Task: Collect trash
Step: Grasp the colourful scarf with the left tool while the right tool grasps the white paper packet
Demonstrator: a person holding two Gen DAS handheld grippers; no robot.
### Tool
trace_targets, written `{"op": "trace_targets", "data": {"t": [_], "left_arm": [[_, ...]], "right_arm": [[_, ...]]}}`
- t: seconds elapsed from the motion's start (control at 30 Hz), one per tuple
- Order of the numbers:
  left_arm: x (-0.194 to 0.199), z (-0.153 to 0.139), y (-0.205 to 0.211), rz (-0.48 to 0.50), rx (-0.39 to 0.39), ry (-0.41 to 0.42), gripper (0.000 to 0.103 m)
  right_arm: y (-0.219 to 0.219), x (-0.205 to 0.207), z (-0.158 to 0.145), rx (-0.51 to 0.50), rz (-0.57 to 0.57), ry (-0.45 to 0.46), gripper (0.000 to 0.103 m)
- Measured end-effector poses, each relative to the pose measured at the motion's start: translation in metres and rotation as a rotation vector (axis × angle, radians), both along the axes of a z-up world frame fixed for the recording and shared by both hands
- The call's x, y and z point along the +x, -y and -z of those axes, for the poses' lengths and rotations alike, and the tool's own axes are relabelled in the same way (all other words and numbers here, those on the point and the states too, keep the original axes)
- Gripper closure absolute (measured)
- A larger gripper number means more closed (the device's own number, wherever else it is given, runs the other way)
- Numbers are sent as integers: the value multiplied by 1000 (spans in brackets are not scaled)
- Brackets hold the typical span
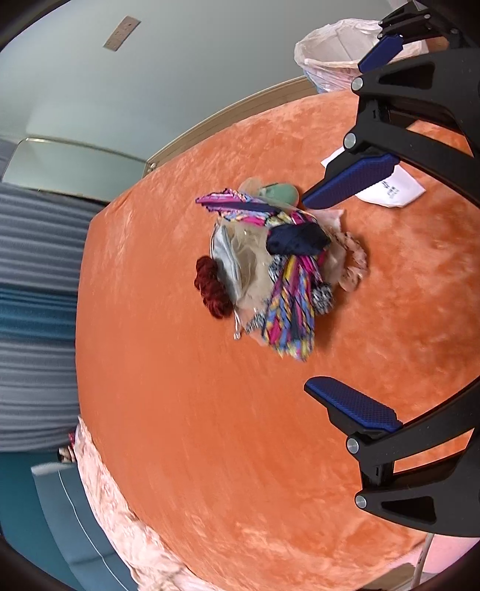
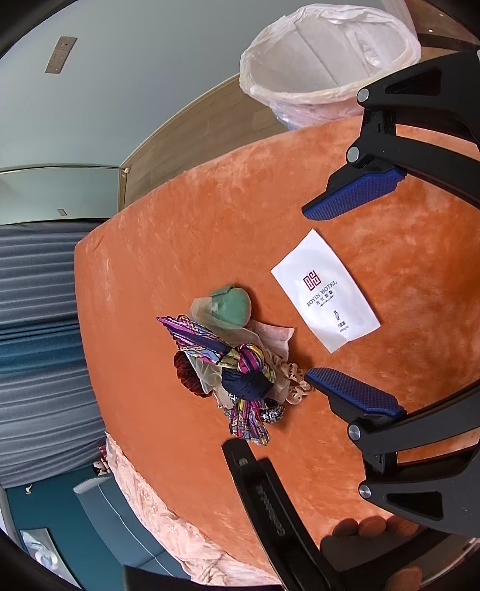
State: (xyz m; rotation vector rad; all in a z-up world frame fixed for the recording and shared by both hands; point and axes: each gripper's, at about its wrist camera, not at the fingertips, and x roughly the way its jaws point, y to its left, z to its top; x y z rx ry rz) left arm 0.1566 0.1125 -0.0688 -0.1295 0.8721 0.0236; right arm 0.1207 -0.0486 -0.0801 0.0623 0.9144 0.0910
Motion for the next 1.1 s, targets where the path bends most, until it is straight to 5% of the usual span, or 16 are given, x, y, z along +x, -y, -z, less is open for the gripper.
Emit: {"op": "trace_targets", "data": {"t": [0.33, 0.47, 0.6, 0.9, 1.1], "left_arm": [[48, 34, 24, 66, -48, -65, 44], [55, 47, 25, 111, -70, -100, 84], [51, 48, 17, 115, -96, -95, 90], [30, 26, -3, 77, -122, -49, 92], [18, 6, -4, 82, -111, -18, 92]], "right_arm": [[-10, 25, 28, 22, -26, -59, 24], [-13, 28, 41, 44, -37, -92, 27], [-18, 27, 53, 37, -65, -126, 36], [-39, 27, 70, 24, -130, -144, 39], [-41, 30, 82, -11, -135, -170, 92]]}}
